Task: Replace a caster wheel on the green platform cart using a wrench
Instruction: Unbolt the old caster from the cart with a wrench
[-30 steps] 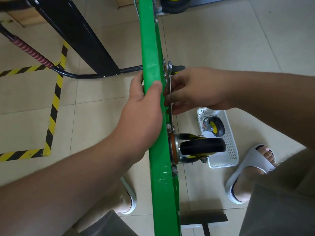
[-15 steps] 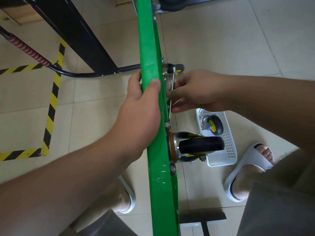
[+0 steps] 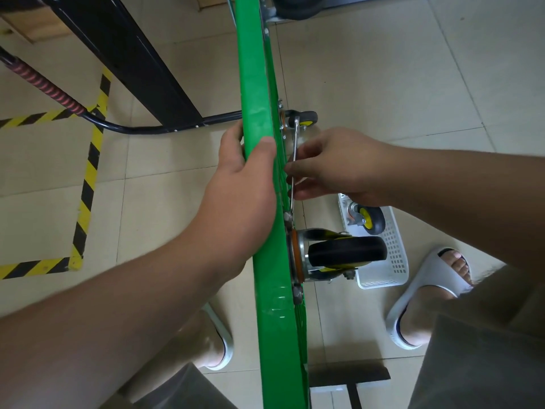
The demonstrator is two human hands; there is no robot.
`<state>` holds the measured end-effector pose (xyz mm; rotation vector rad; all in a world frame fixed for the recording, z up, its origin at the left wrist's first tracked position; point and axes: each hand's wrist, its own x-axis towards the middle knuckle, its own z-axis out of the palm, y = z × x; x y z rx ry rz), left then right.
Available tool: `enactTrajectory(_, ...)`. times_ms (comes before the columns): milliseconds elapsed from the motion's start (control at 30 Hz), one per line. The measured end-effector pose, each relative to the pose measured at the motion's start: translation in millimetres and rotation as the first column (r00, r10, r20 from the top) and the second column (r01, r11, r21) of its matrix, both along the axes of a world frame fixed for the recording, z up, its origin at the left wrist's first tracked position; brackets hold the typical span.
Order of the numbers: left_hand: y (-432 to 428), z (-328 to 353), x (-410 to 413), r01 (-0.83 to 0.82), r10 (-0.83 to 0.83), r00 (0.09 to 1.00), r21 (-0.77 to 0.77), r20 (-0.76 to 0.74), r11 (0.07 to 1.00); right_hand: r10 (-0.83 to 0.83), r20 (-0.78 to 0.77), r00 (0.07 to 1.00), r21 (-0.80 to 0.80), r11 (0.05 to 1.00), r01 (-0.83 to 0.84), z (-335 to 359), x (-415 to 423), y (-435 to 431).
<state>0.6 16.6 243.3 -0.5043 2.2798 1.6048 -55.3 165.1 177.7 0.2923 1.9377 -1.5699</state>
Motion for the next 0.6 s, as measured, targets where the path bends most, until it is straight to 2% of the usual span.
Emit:
enactTrajectory(167, -0.2, -1.7, -0.3, -0.002, 0.002, 1.0, 0.029, -0.006, 1.0, 0.082, -0.19, 0.978, 0.036, 0.996, -0.076, 15.5, 6.6, -3.4)
enactTrajectory(333, 0.3, -2.5, 0.4, 0.009, -0.008, 1.0, 0.031, -0.018, 0.999, 0.15, -0.318, 0.936, 0.143, 0.984, -0.109, 27.7, 23.7, 1.3)
enactTrajectory(467, -0.5, -2.3, 0.1, 0.01, -0.01, 1.0, 0.009, -0.014, 1.0, 0.235, -0.465, 0.854, 0.201, 0.967, -0.156, 37.1, 43.0, 4.6)
enactTrajectory(600, 0.4, -2.9, 0.3, 0.011, -0.01, 1.0, 0.021, -0.014, 1.0, 0.273, -0.531, 0.803, 0.208, 0.96, -0.188, 39.0, 64.1, 9.3)
